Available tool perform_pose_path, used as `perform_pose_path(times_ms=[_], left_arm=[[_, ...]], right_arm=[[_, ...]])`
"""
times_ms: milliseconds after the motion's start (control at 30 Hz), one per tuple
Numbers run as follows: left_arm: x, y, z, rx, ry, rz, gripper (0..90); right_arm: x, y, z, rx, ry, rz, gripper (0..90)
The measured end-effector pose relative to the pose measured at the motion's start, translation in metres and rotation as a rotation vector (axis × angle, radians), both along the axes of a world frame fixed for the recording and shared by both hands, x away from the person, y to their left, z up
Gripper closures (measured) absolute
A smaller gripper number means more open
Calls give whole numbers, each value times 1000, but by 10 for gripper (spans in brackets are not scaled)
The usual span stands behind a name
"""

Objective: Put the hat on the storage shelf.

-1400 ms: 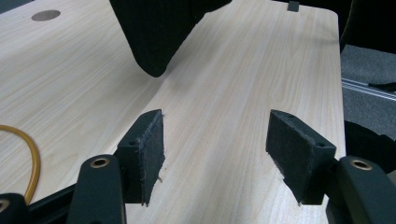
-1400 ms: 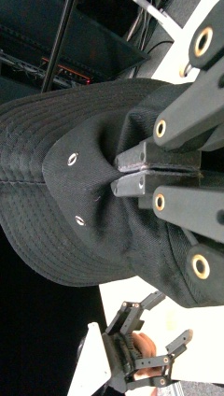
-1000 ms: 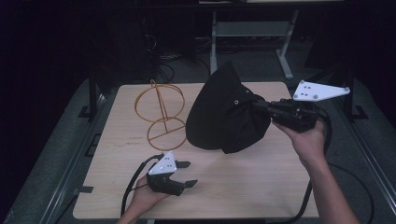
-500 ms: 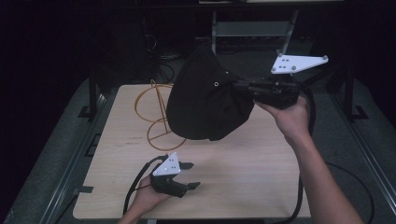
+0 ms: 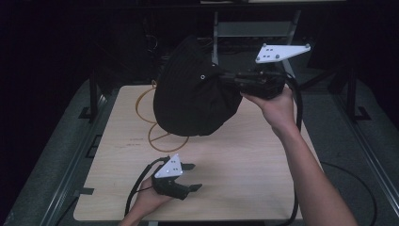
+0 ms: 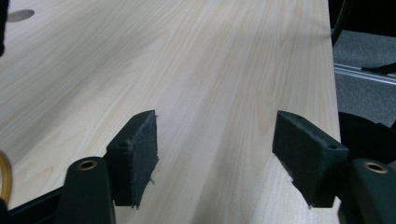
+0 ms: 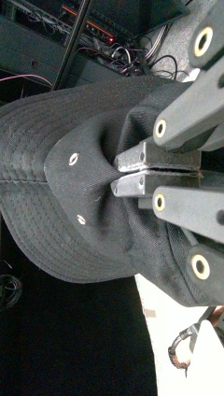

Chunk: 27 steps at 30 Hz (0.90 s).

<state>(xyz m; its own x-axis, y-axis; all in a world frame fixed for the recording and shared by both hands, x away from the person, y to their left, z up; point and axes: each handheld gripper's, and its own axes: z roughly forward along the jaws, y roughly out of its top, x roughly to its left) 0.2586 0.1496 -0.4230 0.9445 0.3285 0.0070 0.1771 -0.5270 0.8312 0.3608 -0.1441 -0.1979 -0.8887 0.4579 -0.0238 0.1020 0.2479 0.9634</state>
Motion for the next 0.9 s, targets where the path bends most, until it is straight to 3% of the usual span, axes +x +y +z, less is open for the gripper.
perform_pose_path(times_ms=[567,900], left_arm=[[0,-4,0,3,-30,-17,282],[-1,-5,1,3,-22,-19,281]], right_arm=[[20,37,15,-12,24,48,883],[34,70,25,-9,28,79,883]])
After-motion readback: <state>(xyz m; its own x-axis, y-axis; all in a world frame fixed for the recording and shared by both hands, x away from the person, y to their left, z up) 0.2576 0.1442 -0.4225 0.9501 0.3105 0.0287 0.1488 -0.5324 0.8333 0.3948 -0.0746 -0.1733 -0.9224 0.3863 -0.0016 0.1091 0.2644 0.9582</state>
